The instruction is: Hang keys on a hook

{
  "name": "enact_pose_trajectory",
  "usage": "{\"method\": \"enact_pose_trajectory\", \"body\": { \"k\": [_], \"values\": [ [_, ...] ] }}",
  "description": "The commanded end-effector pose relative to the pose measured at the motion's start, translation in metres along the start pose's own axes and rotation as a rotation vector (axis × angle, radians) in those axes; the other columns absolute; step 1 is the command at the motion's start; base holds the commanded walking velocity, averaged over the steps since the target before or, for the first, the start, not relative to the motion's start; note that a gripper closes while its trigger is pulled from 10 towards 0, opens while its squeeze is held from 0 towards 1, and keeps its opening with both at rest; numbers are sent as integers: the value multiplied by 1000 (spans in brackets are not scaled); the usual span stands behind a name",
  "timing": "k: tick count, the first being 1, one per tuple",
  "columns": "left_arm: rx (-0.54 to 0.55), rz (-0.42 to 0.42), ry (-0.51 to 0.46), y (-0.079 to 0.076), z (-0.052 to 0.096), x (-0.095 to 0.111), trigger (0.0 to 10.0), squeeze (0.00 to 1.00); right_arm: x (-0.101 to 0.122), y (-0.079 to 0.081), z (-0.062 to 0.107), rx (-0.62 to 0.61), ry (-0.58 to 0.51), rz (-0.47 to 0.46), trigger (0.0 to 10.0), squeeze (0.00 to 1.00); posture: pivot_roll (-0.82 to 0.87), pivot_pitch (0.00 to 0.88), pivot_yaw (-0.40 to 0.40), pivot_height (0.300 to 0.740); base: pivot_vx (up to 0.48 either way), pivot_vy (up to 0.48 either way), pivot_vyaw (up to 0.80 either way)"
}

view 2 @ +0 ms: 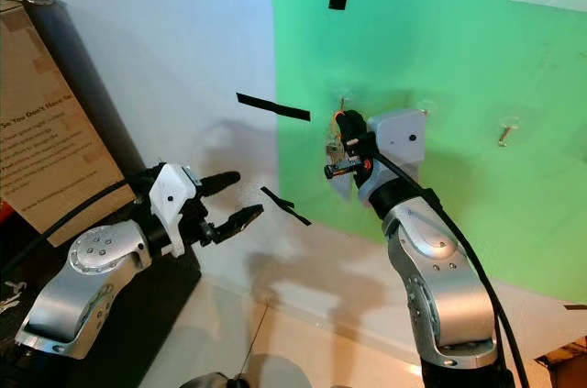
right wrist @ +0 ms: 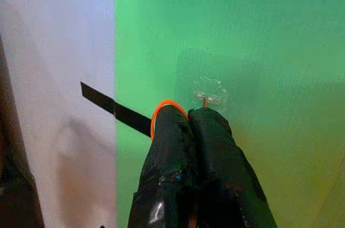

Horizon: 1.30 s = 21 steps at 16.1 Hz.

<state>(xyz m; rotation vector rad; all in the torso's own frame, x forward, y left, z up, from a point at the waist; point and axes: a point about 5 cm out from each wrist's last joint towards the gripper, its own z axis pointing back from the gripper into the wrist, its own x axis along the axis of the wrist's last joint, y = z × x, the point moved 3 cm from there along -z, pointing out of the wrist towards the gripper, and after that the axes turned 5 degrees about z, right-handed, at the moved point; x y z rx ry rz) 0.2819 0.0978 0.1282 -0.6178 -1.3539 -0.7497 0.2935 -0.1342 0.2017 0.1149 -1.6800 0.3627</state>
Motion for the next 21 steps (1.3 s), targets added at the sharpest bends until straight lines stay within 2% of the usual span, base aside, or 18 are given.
{"method": "enact_pose_trajectory", "body": {
  "k": [1, 6, 13, 16, 18, 21],
  "values": [
    [-18, -2, 0, -3, 1, 3, 10000, 0, 11, 2, -2, 9, -29, 19, 10000, 0, -124, 0, 31, 740, 0, 0, 0],
    [-27, -2, 7, -3, 1, 3, 10000, 0, 6, -4, -9, -45, 19, 55, 10000, 0, -124, 0, 33, 740, 0, 0, 0],
    [-31, 2, 9, -5, 1, 3, 10000, 0, 11, 2, -15, -24, 15, 60, 10000, 0, -120, 0, 28, 740, 0, 0, 0],
    [-33, 3, 10, -5, 1, 3, 10000, 0, 9, 2, -16, -26, 36, 93, 10000, 0, -120, 0, 28, 740, 0, 0, 0],
    [-34, 4, 11, -5, 2, 3, 10000, 0, 2, -7, -17, -99, 86, 99, 10000, 0, -120, 0, 27, 740, 0, 0, 0],
    [-32, 4, 14, -5, 2, 3, 10000, 0, -6, -15, -15, -135, 135, 109, 10000, 0, -117, 0, 25, 740, 0, 0, 0]
  ]
}}
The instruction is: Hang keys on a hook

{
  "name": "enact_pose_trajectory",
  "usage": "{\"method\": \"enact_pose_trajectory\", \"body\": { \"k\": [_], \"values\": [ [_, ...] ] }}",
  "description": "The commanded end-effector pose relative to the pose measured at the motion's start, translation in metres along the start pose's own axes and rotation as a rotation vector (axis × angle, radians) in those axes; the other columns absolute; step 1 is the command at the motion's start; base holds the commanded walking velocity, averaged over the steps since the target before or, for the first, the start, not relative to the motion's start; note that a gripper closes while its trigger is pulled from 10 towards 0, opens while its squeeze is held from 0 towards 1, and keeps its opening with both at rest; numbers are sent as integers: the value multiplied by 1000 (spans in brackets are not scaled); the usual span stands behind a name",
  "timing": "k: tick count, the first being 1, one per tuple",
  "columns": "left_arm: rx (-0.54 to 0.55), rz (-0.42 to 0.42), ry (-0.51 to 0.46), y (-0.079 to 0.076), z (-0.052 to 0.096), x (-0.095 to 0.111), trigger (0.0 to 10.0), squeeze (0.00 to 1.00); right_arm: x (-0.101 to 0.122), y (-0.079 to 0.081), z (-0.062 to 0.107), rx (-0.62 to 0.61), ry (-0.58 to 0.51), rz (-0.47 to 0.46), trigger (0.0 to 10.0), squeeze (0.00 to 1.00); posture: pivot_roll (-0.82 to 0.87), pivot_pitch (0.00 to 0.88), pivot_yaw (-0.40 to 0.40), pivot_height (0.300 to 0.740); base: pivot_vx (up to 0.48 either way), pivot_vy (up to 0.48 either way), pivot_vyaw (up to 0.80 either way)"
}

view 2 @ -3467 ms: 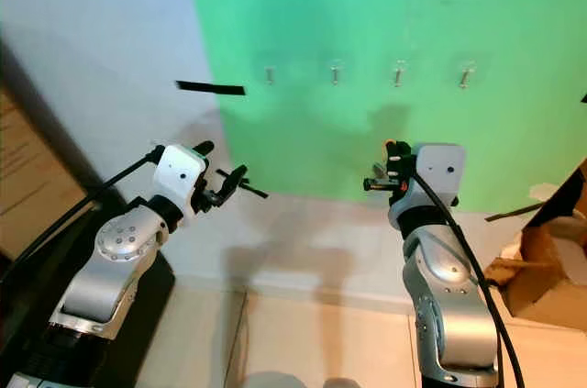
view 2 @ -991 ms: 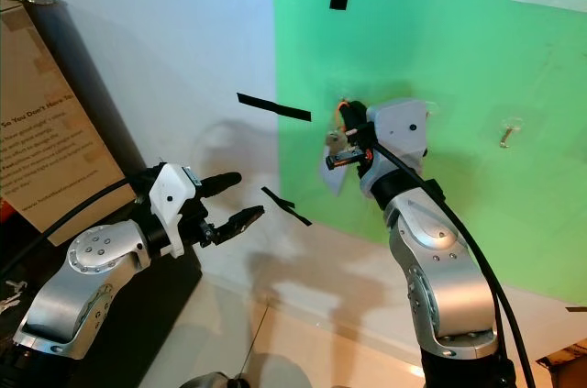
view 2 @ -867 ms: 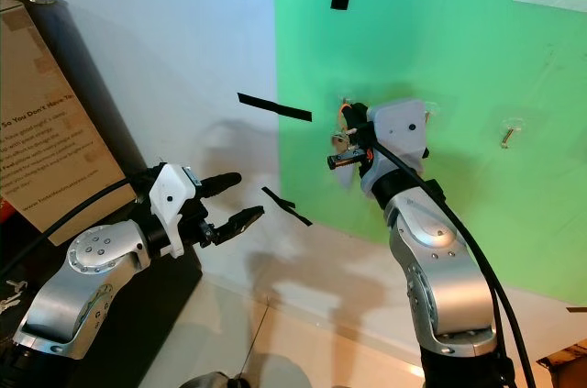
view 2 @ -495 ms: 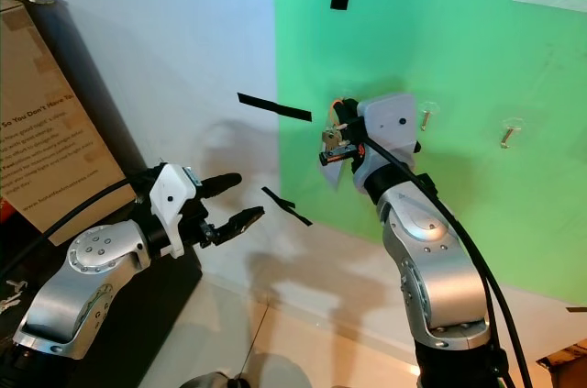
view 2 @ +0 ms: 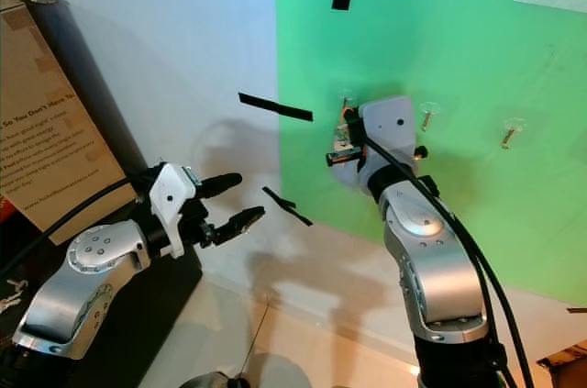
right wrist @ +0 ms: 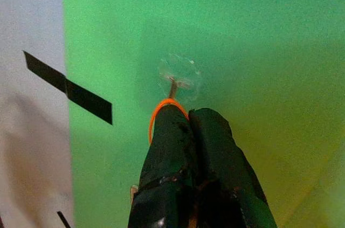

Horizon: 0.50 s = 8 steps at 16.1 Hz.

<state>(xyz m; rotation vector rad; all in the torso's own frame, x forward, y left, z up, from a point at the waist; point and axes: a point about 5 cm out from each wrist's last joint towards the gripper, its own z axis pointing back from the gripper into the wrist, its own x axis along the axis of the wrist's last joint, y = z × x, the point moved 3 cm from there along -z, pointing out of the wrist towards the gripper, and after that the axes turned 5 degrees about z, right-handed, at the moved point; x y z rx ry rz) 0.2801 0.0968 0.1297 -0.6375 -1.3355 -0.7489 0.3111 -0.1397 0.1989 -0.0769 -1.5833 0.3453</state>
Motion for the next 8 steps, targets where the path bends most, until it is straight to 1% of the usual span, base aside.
{"method": "enact_pose_trajectory", "body": {
  "k": [1, 5, 8],
  "values": [
    [-16, -13, 7, -3, 2, 2, 10000, 0, -2, -6, 0, -26, 22, 7, 10000, 0, -116, 0, 25, 740, 0, 0, 0],
    [-17, -14, 8, -2, 2, 2, 10000, 0, -7, -8, 3, -40, 47, -5, 10000, 0, -118, 0, 29, 740, 0, 0, 0],
    [-21, -19, 9, -2, 1, 3, 10000, 0, -3, -5, 5, -19, 26, -15, 10000, 0, -119, 0, 33, 740, 0, 0, 0]
  ]
}}
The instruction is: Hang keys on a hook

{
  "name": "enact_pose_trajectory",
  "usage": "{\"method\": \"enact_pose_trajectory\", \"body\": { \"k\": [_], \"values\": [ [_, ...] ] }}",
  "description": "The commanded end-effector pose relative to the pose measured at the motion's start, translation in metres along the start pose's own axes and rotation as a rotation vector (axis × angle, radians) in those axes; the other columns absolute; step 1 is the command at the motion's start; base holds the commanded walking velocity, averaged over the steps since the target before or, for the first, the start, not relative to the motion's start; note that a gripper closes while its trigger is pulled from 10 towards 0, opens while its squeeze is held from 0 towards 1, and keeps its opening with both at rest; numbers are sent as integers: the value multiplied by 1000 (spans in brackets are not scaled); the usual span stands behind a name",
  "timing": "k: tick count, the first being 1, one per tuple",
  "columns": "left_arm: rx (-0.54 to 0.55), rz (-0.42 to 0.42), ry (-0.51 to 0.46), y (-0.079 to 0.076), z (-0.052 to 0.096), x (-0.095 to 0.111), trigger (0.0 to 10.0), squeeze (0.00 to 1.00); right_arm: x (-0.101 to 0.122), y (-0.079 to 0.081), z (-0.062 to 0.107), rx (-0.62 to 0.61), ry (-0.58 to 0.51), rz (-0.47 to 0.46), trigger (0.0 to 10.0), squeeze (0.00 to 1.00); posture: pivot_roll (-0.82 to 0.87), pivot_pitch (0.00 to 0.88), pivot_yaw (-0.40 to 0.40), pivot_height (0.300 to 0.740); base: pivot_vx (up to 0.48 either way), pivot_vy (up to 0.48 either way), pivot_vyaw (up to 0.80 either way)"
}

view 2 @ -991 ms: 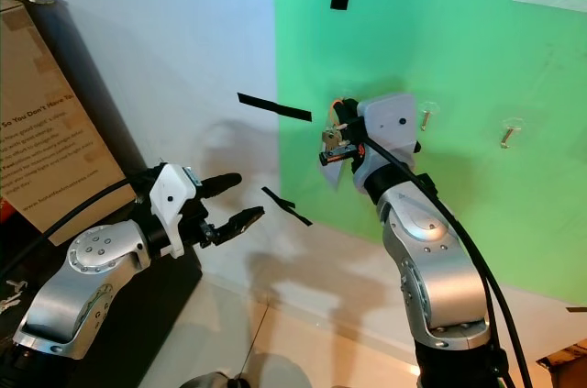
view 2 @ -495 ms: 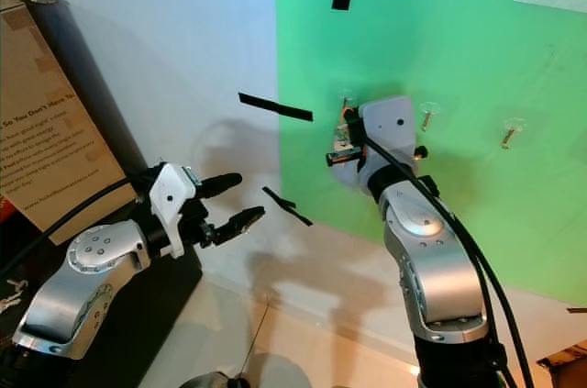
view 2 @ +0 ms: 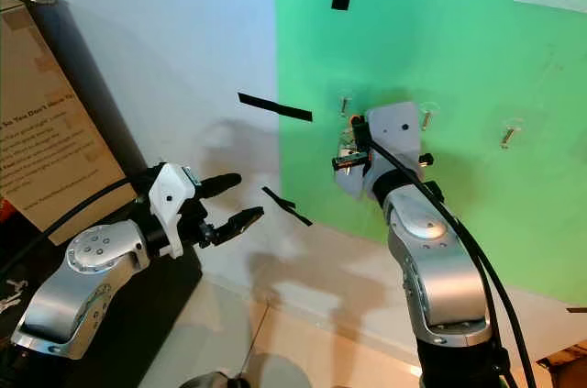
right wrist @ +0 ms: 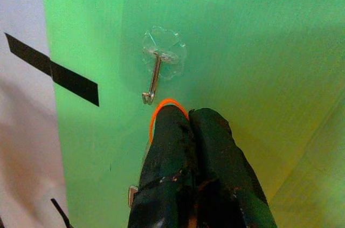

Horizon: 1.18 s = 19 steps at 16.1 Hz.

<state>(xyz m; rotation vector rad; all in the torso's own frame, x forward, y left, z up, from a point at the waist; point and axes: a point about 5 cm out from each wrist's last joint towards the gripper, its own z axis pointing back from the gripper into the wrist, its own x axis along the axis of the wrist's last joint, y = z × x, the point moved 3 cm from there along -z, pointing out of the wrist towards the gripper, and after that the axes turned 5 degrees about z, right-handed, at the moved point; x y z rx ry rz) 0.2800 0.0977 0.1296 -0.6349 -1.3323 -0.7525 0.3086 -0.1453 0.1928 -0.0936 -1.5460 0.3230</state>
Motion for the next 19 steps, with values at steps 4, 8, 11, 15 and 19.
{"method": "enact_pose_trajectory", "body": {
  "k": [4, 8, 11, 15, 19],
  "values": [
    [-14, -16, 3, -1, 1, 4, 10000, 0, 18, 1, 9, 53, -111, -57, 10000, 0, -116, 0, 31, 740, 0, 0, 0],
    [-10, -11, 1, -2, 1, 4, 10000, 0, 30, 0, 11, 75, -173, -56, 10000, 0, -118, 0, 25, 740, 0, 0, 0],
    [-10, -10, -1, -3, 0, 5, 10000, 0, 31, 3, 11, 105, -182, -49, 10000, 0, -116, 0, 22, 740, 0, 0, 0],
    [-13, -11, 1, -4, 0, 4, 10000, 0, 29, 13, 8, 151, -162, -27, 10000, 0, -116, 0, 17, 740, 0, 0, 0],
    [-21, -12, 5, -5, -1, 3, 10000, 0, 27, 15, 7, 162, -152, -7, 10000, 0, -116, 0, 15, 740, 0, 0, 0]
  ]
}}
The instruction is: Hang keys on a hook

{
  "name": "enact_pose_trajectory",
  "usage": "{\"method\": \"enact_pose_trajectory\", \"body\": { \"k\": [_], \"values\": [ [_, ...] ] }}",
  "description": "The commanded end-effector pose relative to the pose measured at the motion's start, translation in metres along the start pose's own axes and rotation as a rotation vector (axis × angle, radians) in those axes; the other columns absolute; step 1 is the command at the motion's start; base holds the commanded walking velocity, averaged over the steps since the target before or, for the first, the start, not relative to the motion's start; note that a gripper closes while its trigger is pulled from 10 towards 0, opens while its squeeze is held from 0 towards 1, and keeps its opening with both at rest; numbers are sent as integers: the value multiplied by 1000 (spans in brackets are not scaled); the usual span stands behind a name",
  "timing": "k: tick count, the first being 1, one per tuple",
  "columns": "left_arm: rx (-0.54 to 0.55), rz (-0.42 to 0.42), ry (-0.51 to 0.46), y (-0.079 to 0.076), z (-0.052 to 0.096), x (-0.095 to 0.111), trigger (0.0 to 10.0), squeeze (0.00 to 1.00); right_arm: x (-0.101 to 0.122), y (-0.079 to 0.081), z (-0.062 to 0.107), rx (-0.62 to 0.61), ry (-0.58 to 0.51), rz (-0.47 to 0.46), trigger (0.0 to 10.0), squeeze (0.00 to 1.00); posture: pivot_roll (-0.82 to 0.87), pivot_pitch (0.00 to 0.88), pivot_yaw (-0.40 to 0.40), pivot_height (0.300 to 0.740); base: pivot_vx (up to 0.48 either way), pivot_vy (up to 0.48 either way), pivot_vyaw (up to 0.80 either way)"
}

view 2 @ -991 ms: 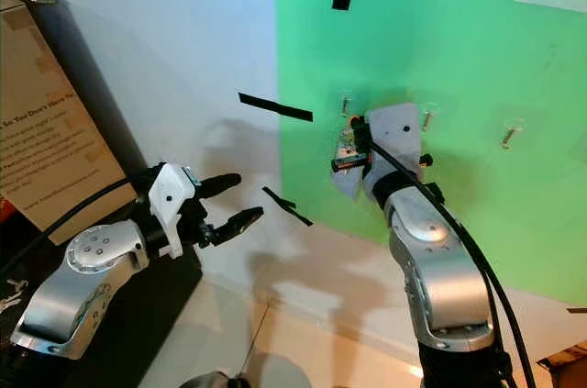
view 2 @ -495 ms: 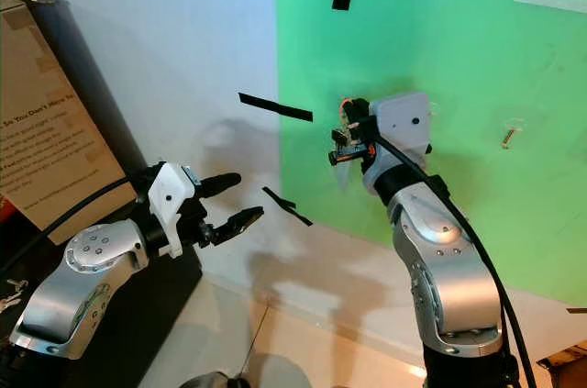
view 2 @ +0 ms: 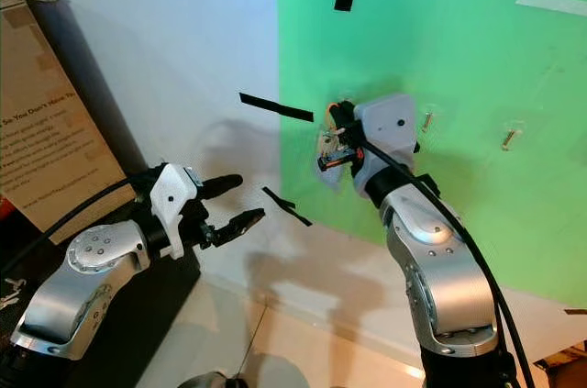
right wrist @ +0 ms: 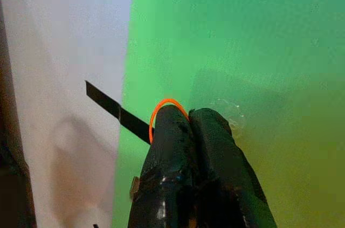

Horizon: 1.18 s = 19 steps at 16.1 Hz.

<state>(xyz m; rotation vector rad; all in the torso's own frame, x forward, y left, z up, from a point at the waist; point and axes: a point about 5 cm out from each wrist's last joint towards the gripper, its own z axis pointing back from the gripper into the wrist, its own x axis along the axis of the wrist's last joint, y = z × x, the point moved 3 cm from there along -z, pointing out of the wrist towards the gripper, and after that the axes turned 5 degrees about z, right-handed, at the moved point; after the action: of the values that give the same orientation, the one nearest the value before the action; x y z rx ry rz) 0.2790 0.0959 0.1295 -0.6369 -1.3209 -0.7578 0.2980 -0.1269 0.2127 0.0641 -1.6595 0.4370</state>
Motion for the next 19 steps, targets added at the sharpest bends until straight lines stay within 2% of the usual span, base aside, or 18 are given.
{"method": "enact_pose_trajectory", "body": {
  "k": [1, 5, 10, 19],
  "values": [
    [-15, -13, -4, -3, 0, 3, 10000, 0, 2, 1, -2, 13, -6, 13, 10000, 0, -116, 0, 15, 740, 0, 0, 0],
    [-20, -16, 1, -4, 0, 2, 10000, 0, 4, -3, -4, -17, -10, 15, 10000, 0, -114, 0, 15, 740, 0, 0, 0],
    [-25, -16, 5, -5, 0, 2, 10000, 0, -3, -9, -7, -63, 34, 6, 10000, 0, -114, 0, 16, 740, 0, 0, 0],
    [-22, -10, 4, -5, 0, 2, 10000, 0, -22, -23, -12, -159, 161, 17, 10000, 0, -114, 0, 11, 740, 0, 0, 0]
  ]
}}
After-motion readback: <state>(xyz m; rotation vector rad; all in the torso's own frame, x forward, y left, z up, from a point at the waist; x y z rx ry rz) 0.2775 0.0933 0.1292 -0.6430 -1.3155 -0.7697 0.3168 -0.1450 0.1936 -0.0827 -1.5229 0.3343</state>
